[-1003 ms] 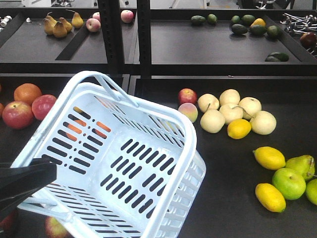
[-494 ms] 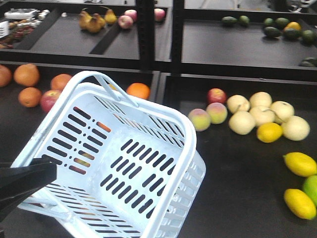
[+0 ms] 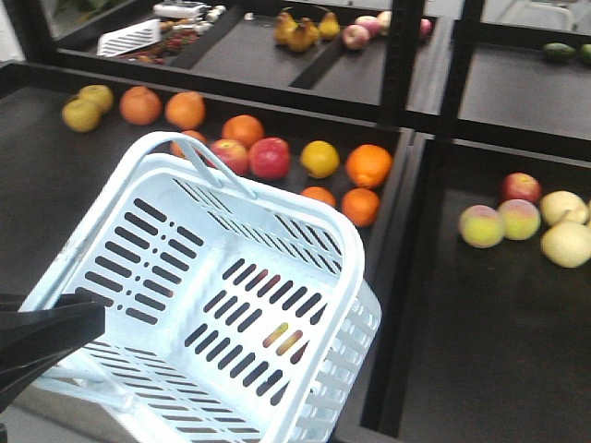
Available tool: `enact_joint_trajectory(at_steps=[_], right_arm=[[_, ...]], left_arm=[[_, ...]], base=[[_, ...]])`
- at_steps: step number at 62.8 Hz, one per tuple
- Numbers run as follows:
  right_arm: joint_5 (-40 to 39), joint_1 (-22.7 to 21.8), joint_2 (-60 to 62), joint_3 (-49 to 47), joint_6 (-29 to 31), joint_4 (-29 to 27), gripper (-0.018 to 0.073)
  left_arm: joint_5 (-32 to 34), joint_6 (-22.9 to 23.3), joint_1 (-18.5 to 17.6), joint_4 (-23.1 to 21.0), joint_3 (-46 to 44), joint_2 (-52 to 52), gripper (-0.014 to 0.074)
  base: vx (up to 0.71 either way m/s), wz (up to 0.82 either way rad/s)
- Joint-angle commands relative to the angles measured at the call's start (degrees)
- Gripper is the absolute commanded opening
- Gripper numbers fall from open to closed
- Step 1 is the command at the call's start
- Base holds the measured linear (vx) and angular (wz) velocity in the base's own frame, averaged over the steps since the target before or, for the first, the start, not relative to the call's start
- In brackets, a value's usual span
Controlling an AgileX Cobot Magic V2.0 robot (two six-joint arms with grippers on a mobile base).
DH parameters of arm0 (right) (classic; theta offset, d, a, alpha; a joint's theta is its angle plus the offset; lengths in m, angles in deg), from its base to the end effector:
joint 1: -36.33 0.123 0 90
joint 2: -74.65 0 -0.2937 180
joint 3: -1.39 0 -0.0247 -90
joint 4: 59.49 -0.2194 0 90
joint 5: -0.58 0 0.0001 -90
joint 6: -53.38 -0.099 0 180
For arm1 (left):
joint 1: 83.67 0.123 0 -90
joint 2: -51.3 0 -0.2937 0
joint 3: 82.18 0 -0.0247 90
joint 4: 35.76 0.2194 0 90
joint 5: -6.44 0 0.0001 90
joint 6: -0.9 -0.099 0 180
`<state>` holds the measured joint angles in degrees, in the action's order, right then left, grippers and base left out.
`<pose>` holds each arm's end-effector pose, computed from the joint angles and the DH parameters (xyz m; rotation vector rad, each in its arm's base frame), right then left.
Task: Pick three apples into basket with both arms
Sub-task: 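Drive the base away from the table while holding the basket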
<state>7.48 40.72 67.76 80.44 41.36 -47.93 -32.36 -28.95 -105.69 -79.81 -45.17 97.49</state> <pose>0.0245 -0.0005 0.1936 -0.0358 1.6177 0.0469 0.0704 -0.0751 0.3502 0.5562 1.9368 -0.7730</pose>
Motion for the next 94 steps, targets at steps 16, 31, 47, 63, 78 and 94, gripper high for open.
enact_joint_trajectory(at_steps=[16, 31, 47, 63, 78, 94], right_arm=[[-4.4, -0.4, 0.8, 0.8, 0.0, 0.7, -0.0004], [-4.4, -0.4, 0.8, 0.8, 0.0, 0.7, -0.0004], [-4.4, -0.4, 0.8, 0.8, 0.0, 0.7, -0.0004], [-4.4, -0.4, 0.8, 0.8, 0.0, 0.7, -0.0004], [-4.4, -0.4, 0.8, 0.8, 0.0, 0.7, -0.0004], [-4.4, -0.4, 0.8, 0.8, 0.0, 0.7, -0.0004]], left_arm=[[4.4, 0.3, -0.3, -3.1, -1.7, -0.3, -0.0006], [4.4, 0.3, -0.3, -3.1, -1.7, -0.3, -0.0006], [4.4, 0.3, -0.3, -3.1, -1.7, -0.3, -0.0006], [4.4, 0.2, -0.3, -3.1, -1.7, -0.3, -0.0006], [4.4, 0.2, -0.3, -3.1, -1.7, -0.3, -0.0006], [4.4, 0.2, -0.3, -3.1, -1.7, -0.3, -0.0006]], base=[[-0.14, 0.48], [-0.16, 0.49], [-0.18, 0.52], [-0.18, 0.56], [-0.18, 0.58], [-0.18, 0.58]])
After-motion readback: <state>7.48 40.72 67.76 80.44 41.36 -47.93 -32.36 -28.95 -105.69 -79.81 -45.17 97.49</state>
